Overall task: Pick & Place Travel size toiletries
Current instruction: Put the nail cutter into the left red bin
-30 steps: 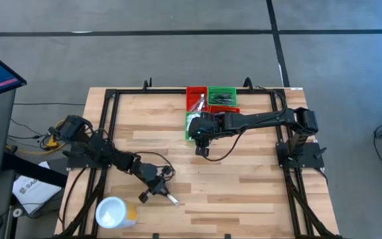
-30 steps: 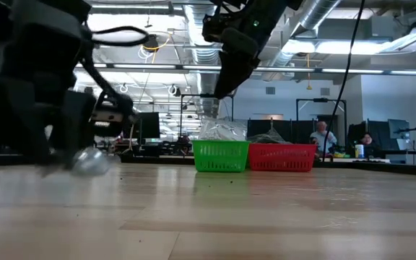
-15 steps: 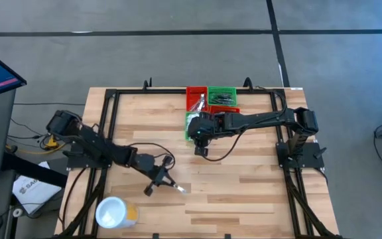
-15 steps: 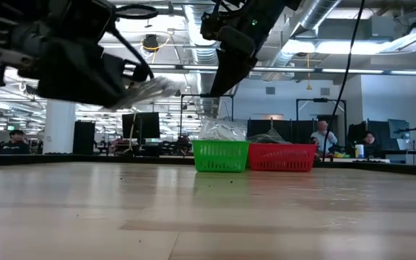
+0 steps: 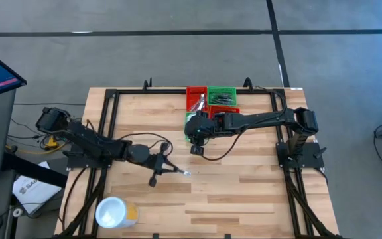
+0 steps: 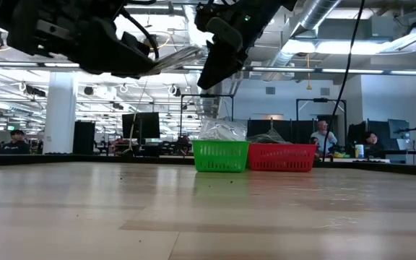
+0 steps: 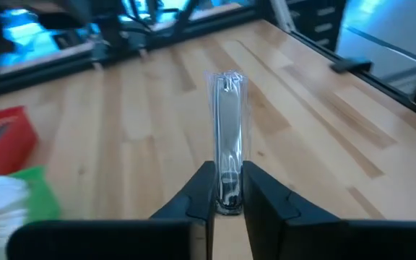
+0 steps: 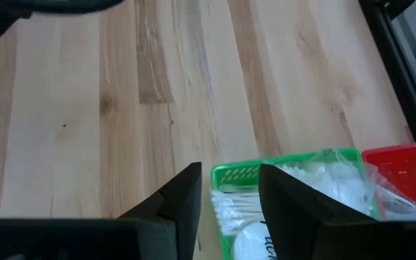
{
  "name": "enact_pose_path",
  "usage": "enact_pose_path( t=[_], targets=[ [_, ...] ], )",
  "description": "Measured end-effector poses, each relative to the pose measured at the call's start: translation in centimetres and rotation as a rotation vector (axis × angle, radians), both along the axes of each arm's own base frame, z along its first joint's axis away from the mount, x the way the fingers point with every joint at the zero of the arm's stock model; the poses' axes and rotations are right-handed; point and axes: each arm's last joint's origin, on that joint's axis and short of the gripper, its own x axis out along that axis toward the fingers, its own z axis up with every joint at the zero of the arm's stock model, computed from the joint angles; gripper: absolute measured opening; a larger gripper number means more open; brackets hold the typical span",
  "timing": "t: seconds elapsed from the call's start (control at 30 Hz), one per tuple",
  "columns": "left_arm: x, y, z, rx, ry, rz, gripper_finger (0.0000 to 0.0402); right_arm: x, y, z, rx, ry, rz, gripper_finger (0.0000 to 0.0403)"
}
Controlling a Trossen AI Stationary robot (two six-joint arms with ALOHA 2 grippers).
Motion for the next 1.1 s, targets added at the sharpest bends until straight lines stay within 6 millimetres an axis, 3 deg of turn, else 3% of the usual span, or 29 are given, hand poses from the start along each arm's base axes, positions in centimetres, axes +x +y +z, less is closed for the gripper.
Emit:
enact_pose_path(
  t=[0.23, 0.87, 1.1],
  targets=[
    [-0.1, 1.5, 1.1, -0.013, -0.034, 0.092, 0.0037, 0.3, -0.1, 0.3, -0.012, -0.039, 0.012, 0.0128],
    [0.3, 6.0, 1.1, -0.035, -0.028, 0.302, 0.0037, 1.5, 0.2, 2.3, -0.057, -0.194, 0.058, 0.0128],
    [-0.3, 7.2, 2.7, -0.045, -0.098, 0.351, 0.0041, 1.6, 0.6, 3.1, -0.086, -0.194, 0.101, 0.0128]
  ],
)
